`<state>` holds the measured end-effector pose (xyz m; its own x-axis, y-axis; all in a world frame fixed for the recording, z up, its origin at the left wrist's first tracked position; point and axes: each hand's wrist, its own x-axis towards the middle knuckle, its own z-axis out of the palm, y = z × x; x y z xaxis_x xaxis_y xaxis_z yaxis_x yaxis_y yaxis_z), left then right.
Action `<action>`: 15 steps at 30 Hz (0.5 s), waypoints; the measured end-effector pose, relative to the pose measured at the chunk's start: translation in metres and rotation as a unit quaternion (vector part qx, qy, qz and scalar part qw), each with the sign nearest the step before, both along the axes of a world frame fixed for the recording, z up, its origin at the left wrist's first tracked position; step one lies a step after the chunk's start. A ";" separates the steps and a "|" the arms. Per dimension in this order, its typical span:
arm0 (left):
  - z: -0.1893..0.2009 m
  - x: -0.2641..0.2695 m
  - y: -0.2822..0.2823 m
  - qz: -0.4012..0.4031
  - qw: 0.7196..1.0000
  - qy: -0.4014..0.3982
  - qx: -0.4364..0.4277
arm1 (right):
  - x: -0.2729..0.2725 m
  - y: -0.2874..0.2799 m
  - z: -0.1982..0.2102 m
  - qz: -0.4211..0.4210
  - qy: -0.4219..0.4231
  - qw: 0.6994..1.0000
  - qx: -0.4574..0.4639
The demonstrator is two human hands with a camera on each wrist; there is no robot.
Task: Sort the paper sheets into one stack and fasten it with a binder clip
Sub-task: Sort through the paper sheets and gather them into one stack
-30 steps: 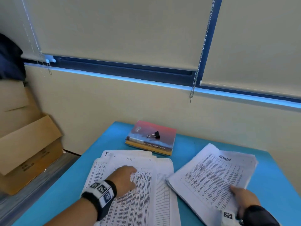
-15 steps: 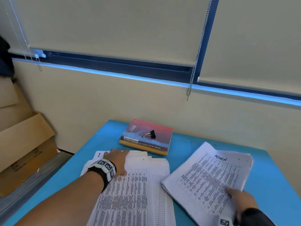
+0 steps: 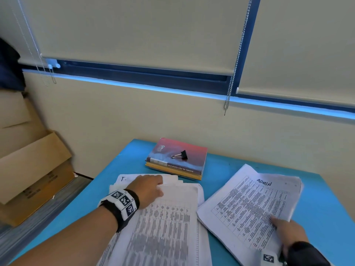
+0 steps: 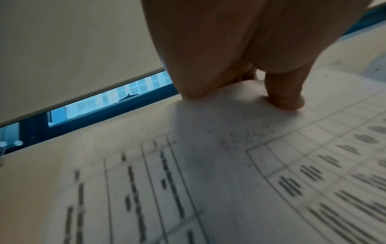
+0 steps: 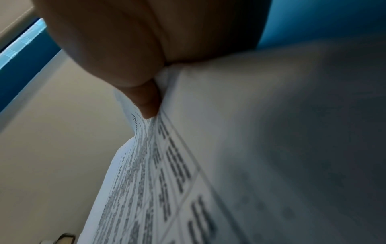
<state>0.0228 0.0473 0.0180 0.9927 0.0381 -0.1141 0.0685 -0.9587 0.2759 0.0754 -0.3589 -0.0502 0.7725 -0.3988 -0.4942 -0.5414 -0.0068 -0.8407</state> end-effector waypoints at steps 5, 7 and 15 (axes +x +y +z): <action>-0.011 -0.001 -0.015 -0.044 0.994 0.094 0.036 | -0.003 0.002 0.005 0.001 0.006 1.000 -0.002; -0.012 -0.001 -0.023 -0.061 0.991 0.093 0.078 | -0.004 0.003 0.007 0.003 0.000 1.000 -0.010; -0.015 0.023 -0.030 -0.034 0.978 0.174 0.110 | 0.001 -0.002 -0.001 0.001 -0.005 1.000 -0.011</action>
<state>0.0455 0.0177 0.0026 0.8961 0.0355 -0.4424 0.0561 -0.9979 0.0335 0.0769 -0.3608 -0.0516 0.7783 -0.4078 -0.4774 -0.5323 -0.0255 -0.8462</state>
